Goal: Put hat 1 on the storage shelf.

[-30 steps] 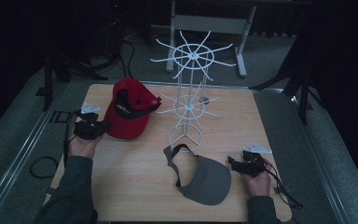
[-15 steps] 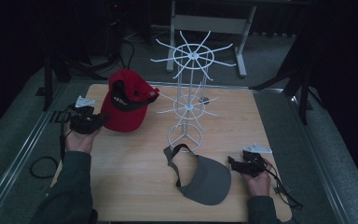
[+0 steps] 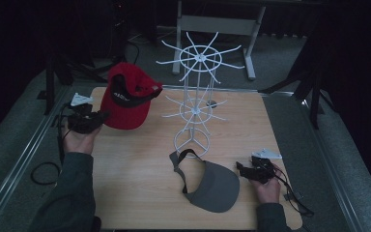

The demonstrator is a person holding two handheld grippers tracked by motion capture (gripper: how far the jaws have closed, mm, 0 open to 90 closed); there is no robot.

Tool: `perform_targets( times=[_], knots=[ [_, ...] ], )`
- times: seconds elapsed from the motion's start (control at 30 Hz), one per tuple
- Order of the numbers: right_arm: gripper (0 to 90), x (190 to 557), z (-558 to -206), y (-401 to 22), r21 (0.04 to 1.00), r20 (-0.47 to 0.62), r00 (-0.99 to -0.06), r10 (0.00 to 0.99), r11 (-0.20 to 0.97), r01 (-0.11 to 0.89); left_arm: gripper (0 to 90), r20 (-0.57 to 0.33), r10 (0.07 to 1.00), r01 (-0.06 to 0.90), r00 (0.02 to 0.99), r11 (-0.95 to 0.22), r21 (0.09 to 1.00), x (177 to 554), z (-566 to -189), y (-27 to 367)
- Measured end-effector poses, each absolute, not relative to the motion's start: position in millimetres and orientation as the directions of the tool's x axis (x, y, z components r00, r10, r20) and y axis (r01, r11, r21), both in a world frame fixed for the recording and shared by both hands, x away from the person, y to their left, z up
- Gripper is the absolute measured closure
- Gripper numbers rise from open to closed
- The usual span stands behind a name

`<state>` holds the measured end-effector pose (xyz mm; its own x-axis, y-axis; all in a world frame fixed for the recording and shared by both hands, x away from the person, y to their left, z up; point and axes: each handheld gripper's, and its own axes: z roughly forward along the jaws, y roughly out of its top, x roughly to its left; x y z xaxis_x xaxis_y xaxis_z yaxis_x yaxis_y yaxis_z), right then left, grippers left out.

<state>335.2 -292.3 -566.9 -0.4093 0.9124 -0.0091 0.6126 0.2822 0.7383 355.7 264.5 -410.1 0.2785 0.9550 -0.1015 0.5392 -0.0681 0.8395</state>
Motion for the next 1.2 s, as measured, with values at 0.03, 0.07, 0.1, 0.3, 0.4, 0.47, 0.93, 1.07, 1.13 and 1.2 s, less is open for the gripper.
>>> perform_targets(
  times=[0.03,0.07,0.1,0.3,0.4,0.47,0.93,1.07,1.13,1.2],
  knots=[
    [26.0,335.2,-566.9,-292.3,0.738,-0.009,-0.409,0.912,0.282,0.613,85.7,-0.105,0.955,0.536,0.276,-0.062,0.842,355.5,-408.9,265.0],
    [26.0,335.2,-566.9,-292.3,0.738,-0.009,-0.409,0.912,0.282,0.613,85.6,-0.107,0.956,0.532,0.275,-0.058,0.845,355.5,-407.8,265.4],
    [26.0,335.2,-566.9,-292.3,0.738,-0.009,-0.409,0.912,0.282,0.613,85.6,-0.11,0.956,0.53,0.272,-0.054,0.846,355.5,-406.7,265.6],
    [26.0,335.2,-566.9,-292.3,0.738,-0.009,-0.409,0.912,0.282,0.613,85.6,-0.112,0.956,0.512,0.272,-0.045,0.858,355.3,-399.7,266.0],
    [26.0,335.2,-566.9,-292.3,0.738,-0.009,-0.409,0.912,0.282,0.613,85.6,-0.113,0.957,0.502,0.269,-0.039,0.864,354.9,-395.5,266.3],
    [26.0,335.2,-566.9,-292.3,0.738,-0.009,-0.409,0.912,0.282,0.613,85.6,-0.118,0.957,0.495,0.265,-0.03,0.868,354.7,-392.8,267.0],
    [26.0,335.3,-567.0,-292.3,0.74,-0.009,-0.409,0.912,0.282,0.611,85.6,-0.134,0.954,0.447,0.268,0.0,0.895,355.1,-372.6,263.3],
    [25.7,335.5,-567.1,-292.2,0.74,-0.01,-0.409,0.912,0.282,0.61,85.6,-0.136,0.951,0.438,0.279,-0.001,0.899,355.9,-367.7,261.0],
    [25.7,335.6,-567.1,-292.1,0.74,-0.01,-0.409,0.912,0.281,0.61,85.6,-0.136,0.949,0.431,0.284,0.0,0.902,356.4,-365.4,258.9],
    [25.6,335.6,-567.0,-292.2,0.74,-0.01,-0.409,0.912,0.282,0.611,85.6,-0.138,0.948,0.425,0.286,0.003,0.905,357.0,-363.3,257.3]
  ],
)
